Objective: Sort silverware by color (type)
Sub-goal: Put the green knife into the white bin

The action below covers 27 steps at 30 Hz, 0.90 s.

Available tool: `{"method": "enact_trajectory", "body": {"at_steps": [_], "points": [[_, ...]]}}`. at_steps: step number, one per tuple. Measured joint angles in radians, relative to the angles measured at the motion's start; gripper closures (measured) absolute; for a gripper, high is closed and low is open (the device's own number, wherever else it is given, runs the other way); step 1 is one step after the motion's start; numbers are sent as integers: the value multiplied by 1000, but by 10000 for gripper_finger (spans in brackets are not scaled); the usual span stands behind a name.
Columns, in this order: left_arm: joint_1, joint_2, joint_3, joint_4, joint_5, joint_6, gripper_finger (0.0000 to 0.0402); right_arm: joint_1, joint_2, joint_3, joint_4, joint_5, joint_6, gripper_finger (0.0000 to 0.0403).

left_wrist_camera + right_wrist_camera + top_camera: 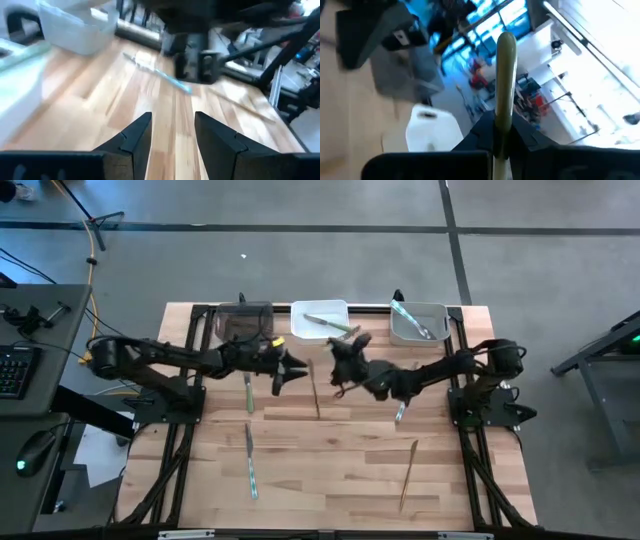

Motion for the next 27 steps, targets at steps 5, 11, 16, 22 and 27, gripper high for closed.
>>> {"method": "enact_trajectory", "body": {"at_steps": [5, 11, 16, 22, 27], "points": [[1, -90, -93, 17, -67, 11, 259, -107, -17, -73, 193, -249, 296, 401], [-12, -135, -145, 38, -124, 46, 259, -229, 40, -60, 276, -365, 565, 401], [-22, -145, -155, 40, -155, 88, 259, -305, 112, -4, 292, -388, 714, 401], [-22, -146, -156, 29, -171, 128, 259, -354, 221, 110, 292, -392, 833, 401], [-22, -148, -155, 8, -171, 153, 259, -369, 301, 225, 259, -336, 856, 401]]}}
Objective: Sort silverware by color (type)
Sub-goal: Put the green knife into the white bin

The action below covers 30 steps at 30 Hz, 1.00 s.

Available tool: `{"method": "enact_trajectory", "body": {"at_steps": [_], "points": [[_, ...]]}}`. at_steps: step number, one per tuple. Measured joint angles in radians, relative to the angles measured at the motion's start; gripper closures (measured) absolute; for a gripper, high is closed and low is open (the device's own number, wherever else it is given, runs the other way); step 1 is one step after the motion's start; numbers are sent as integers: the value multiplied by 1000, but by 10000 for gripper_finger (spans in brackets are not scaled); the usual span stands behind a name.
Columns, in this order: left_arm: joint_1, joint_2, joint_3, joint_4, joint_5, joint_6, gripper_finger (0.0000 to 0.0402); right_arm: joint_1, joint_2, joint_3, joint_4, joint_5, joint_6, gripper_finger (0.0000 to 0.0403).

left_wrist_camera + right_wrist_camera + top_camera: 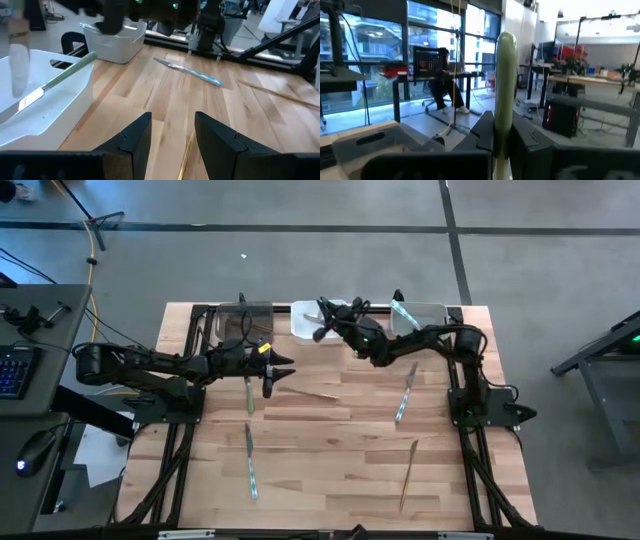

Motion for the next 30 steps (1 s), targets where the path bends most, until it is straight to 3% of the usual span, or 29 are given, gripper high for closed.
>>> {"method": "enact_trajectory", "body": {"at_steps": [11, 30], "points": [[1, 0, 0, -41, -4, 28, 259, 2, 97, 212, -286, 52, 68, 400], [2, 0, 0, -48, -7, 36, 259, 5, 90, 221, -471, 65, 148, 371]]}}
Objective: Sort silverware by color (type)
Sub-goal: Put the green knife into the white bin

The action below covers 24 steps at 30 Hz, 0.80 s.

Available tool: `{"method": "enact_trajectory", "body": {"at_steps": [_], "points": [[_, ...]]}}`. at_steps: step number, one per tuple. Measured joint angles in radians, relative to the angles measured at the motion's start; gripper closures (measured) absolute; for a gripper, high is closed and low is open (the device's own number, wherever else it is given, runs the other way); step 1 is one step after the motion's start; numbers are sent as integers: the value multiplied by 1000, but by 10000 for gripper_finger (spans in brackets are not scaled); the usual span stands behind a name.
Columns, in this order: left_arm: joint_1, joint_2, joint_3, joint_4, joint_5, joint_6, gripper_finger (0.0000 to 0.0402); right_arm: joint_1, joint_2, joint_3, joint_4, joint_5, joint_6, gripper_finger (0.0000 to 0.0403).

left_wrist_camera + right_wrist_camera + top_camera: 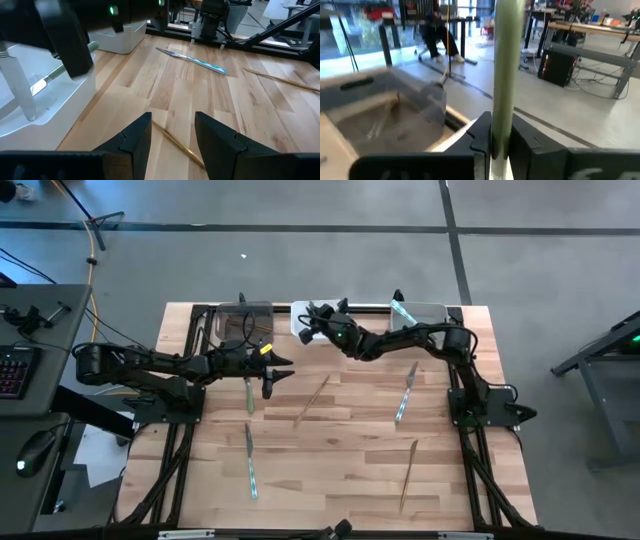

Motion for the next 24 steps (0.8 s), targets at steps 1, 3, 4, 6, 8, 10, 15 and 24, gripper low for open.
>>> {"method": "enact_trajectory", "body": {"at_steps": [1, 3, 4, 6, 8, 10, 15, 24], "points": [[0, 0, 0, 0, 0, 0, 259, 3, 0, -1, -13, 0, 1, 365], [0, 0, 0, 0, 0, 0, 259, 6, 1, -2, -12, 8, 1, 351], [0, 0, 0, 0, 0, 0, 259, 8, 0, -1, -12, 17, 1, 343], [0, 0, 0, 0, 0, 0, 259, 12, -1, -1, -22, 20, 0, 331], [0, 0, 0, 0, 0, 0, 259, 17, -1, -1, -37, 20, 0, 326], [0, 0, 0, 0, 0, 0, 259, 23, -1, -1, -45, 21, -6, 328], [0, 0, 0, 0, 0, 0, 259, 32, -5, -1, -92, 20, -25, 369], [0, 0, 0, -11, 1, -1, 259, 29, -90, 0, -312, 43, 0, 353]]}}
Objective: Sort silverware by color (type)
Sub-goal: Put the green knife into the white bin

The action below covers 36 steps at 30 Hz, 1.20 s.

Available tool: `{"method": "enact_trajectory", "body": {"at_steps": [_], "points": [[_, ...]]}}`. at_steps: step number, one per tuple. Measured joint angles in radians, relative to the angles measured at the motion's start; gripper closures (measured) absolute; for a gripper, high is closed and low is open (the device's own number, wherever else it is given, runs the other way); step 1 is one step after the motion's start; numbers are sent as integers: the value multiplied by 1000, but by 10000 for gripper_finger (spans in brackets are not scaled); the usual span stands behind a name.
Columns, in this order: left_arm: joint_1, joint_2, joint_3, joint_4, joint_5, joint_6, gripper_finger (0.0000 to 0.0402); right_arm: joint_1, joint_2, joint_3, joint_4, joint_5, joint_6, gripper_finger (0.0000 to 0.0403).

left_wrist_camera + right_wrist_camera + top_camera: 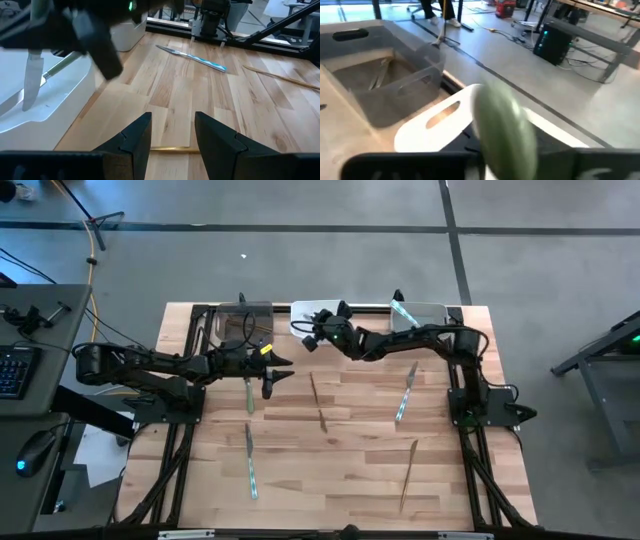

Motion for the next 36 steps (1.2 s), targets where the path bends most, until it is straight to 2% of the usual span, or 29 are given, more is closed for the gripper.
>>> {"method": "enact_trajectory", "body": {"at_steps": [5, 8, 11, 14, 17, 19, 23, 29, 36], "points": [[0, 0, 0, 0, 0, 0, 259, -10, -84, 1, -196, 30, 25, 301], [0, 0, 0, 0, 0, 0, 259, -19, -112, 0, -312, -4, 40, 287], [0, 0, 0, 1, 0, 0, 259, -24, -125, 0, -411, -29, 48, 295], [0, 0, 0, 1, 1, 0, 259, -26, -128, 0, -454, -43, 48, 327], [0, 0, 0, 1, 1, 0, 259, -26, -128, 0, -463, -80, 48, 376], [0, 0, 0, 1, 1, 0, 259, -27, -128, 0, -458, -108, 51, 392], [0, 0, 0, 1, 1, 0, 259, -37, -128, 0, -416, -152, 73, 382], [0, 0, 0, 1, 1, 0, 259, -55, -128, 0, -300, -196, 92, 395], [0, 0, 0, 7, 1, 1, 259, -101, -95, 0, -291, -271, 206, 394]]}}
